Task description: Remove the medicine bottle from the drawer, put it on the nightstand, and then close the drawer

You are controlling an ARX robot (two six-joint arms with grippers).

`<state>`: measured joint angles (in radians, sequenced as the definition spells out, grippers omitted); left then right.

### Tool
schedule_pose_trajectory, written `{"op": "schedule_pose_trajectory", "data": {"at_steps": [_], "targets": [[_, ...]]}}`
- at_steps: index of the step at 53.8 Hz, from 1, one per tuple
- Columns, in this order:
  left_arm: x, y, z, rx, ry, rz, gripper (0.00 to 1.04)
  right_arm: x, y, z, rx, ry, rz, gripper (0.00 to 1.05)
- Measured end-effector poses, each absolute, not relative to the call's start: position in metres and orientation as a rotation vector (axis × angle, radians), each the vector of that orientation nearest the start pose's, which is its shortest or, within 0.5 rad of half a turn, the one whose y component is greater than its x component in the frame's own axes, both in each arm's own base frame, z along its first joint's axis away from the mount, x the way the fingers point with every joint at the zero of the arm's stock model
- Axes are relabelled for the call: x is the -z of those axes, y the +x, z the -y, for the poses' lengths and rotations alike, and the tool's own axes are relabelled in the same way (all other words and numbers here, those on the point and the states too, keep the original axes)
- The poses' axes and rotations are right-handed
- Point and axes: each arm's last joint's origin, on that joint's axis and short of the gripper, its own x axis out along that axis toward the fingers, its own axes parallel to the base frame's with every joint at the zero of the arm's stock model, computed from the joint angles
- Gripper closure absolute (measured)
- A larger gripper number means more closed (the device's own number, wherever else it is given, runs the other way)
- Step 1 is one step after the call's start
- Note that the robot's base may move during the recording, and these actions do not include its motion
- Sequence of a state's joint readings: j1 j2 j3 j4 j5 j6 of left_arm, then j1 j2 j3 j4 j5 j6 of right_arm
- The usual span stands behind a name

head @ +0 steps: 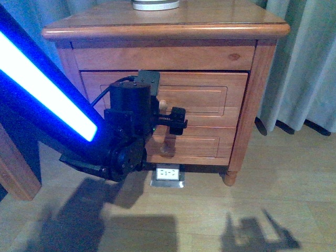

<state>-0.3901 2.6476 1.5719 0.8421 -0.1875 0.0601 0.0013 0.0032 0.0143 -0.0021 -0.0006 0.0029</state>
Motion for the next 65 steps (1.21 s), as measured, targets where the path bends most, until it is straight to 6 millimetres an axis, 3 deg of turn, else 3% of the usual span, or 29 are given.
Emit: {"op": "schedule_pose_trajectory", "data": {"at_steps": [33,51,65], "targets": [[-0.021,0.481,0.192,0.207,0.103,-0.218,0.07,-0.168,0.097,0.000,-0.002,0.003,0.009,0.07],[-0.044,0.475,0.190,0.209,0.084,-0.169,0.07,-0.168,0.097,0.000,-0.002,0.003,0.009,0.07],[-0.047,0.474,0.190,0.213,0.086,-0.163,0.07,-0.168,0.097,0.000,-0.002,0.003,0.009,0.07]]}}
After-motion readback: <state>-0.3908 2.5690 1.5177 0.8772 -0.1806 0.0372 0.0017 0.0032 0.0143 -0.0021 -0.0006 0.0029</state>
